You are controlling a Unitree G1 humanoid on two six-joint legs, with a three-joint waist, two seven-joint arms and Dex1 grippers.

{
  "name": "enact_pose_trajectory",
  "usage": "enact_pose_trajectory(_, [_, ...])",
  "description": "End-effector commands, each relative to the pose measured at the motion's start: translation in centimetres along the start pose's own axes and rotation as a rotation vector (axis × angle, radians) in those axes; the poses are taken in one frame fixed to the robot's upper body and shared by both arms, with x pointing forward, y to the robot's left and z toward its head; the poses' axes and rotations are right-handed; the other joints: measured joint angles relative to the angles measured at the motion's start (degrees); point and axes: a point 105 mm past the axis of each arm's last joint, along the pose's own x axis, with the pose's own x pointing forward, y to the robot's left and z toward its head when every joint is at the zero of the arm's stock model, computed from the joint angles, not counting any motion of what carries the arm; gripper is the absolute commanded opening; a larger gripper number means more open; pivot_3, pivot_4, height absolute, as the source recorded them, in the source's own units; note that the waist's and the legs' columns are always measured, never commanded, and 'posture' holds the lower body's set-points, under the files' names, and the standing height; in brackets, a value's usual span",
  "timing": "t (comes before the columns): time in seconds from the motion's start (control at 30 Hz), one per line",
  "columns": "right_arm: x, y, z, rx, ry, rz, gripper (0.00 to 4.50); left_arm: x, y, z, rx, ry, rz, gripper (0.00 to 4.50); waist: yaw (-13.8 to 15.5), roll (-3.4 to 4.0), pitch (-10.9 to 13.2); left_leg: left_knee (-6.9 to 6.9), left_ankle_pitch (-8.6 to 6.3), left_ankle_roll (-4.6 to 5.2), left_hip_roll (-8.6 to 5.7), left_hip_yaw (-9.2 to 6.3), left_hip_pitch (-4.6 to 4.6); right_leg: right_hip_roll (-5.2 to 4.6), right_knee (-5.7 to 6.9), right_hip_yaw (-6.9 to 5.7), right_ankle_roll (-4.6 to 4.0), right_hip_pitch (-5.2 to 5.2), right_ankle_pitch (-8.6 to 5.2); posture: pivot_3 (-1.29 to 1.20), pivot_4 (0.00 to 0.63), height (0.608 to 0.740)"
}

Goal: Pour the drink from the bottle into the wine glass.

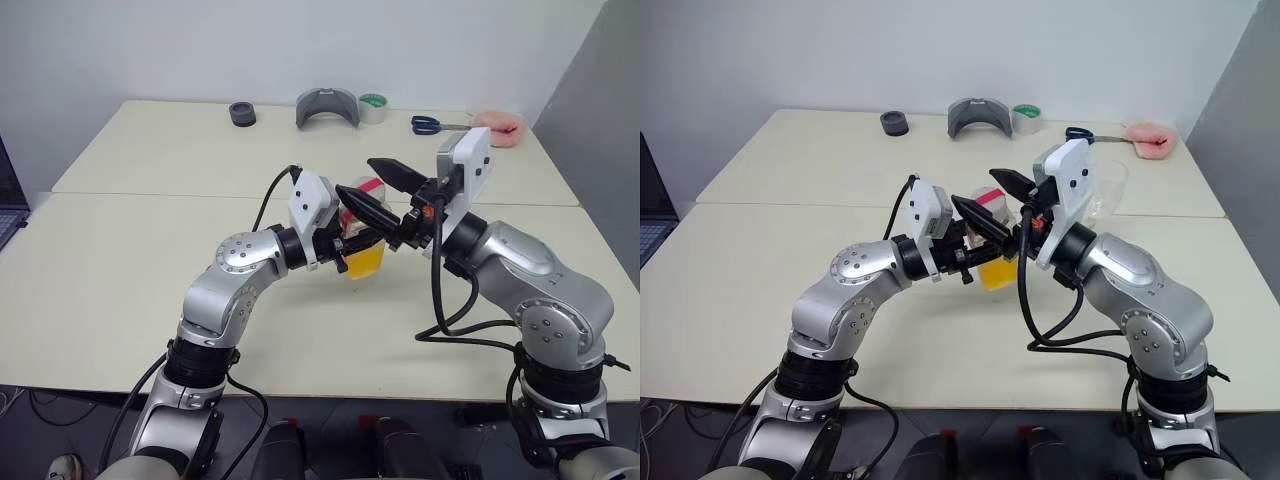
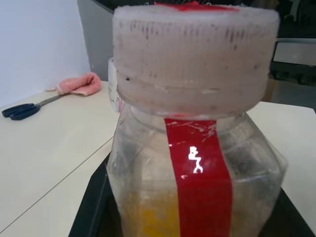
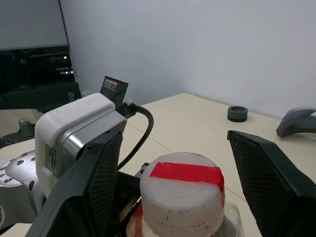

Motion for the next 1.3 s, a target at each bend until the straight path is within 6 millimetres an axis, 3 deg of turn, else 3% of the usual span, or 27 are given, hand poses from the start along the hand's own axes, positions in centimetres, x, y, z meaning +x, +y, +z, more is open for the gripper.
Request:
enact_pose_trajectory(0.03, [-0.2,0.6,0.7,-0.037,-0.032,0.011,3.62,0.1,0.1,2.0,0.048,-0.058,-0.008,1.74,0.0,0.0,0.0,0.0,0.0,0.0,0.0,0.0,0.0,0.0,0.0,0.0,0.0,0.0,0.0,0.0,0.15,0.74])
enact_pose_trajectory(0.13, [-0.2,0.5,0.7,-0.041,-0.036,0.007,3.45,0.0,0.1,2.0,0.049,-0.059,-0.01,1.74,0.0,0.0,0.0,0.0,0.0,0.0,0.0,0.0,0.0,0.0,0.0,0.01,0.0,0.0,0.0,0.0,0.15,0.74])
enact_pose_trajectory(0.33, [-0.2,0.2,1.2,-0.038,-0.072,-0.01,1.88,0.0,0.1,2.0,0.05,-0.056,-0.01,1.74,0.0,0.0,0.0,0.0,0.0,0.0,0.0,0.0,0.0,0.0,0.0,0.0,0.01,0.0,0.0,0.0,0.15,0.74])
enact_pose_trajectory(0.57, [-0.2,0.0,1.3,-0.041,-0.064,0.013,1.88,-0.2,-0.1,1.9,0.045,-0.05,-0.017,1.74,0.0,0.0,0.0,0.0,0.0,0.0,0.0,0.0,0.0,0.0,0.0,0.0,0.01,0.0,0.0,0.0,0.15,0.74])
enact_pose_trajectory(0.7, [-1.0,1.4,2.9,0.056,-0.067,0.365,1.88,-1.8,-2.4,3.0,0.041,-0.061,-0.187,1.74,-0.3,0.08,0.1,0.02,0.0,0.0,0.0,0.02,0.0,0.0,0.02,0.01,0.0,-0.02,0.0,0.0,0.15,0.74])
enact_pose_trajectory(0.8, [-1.5,2.1,2.6,0.069,0.023,0.582,1.88,-3.7,-4.8,3.5,0.035,-0.033,-0.358,1.74,-0.5,0.1,0.1,-0.01,0.0,0.01,0.02,0.0,0.01,0.01,0.0,-0.03,-0.03,0.0,-0.02,0.0,0.15,0.74])
enact_pose_trajectory(0.9, [-1.0,2.7,3.1,0.098,0.049,0.722,1.88,-5.3,-6.4,4.2,0.017,-0.009,-0.48,1.74,-1.0,0.12,0.2,-0.03,-0.01,0.01,0.03,-0.02,0.04,0.02,0.02,-0.05,-0.06,0.0,-0.04,0.0,0.15,0.74])
enact_pose_trajectory(1.0, [-0.5,3.0,3.3,0.072,0.046,0.776,1.88,-5.7,-6.3,4.5,0.018,0.007,-0.499,1.74,-1.0,0.12,0.2,0.01,-0.01,0.01,0.05,-0.07,0.07,0.04,0.12,-0.09,-0.02,0.0,-0.09,0.0,0.15,0.74])
enact_pose_trajectory(1.13, [-0.6,2.3,3.7,0.073,0.025,0.739,3.14,-5.5,-5.0,4.4,0.037,0.013,-0.436,1.74,-0.6,0.11,0.2,0.06,-0.01,0.01,0.01,-0.07,0.04,0.02,0.1,-0.1,0.02,0.02,-0.11,0.0,0.15,0.74])
enact_pose_trajectory(1.23, [-2.1,0.8,3.7,0.055,0.033,0.6,4.2,-5.3,-3.7,3.2,0.06,0.026,-0.337,1.74,-0.2,0.11,0.2,0.08,-0.01,0.01,0.01,-0.07,0.03,0.01,0.08,-0.11,-0.03,0.02,-0.09,0.0,0.15,0.74])
enact_pose_trajectory(1.3, [-3.3,0.4,3.5,0.045,0.048,0.511,4.46,-5.2,-3.0,2.1,0.074,0.037,-0.276,1.74,0.2,0.11,0.2,0.06,-0.01,0.01,0.0,-0.06,0.01,-0.01,0.06,-0.1,-0.06,0.02,-0.06,0.0,0.15,0.74])
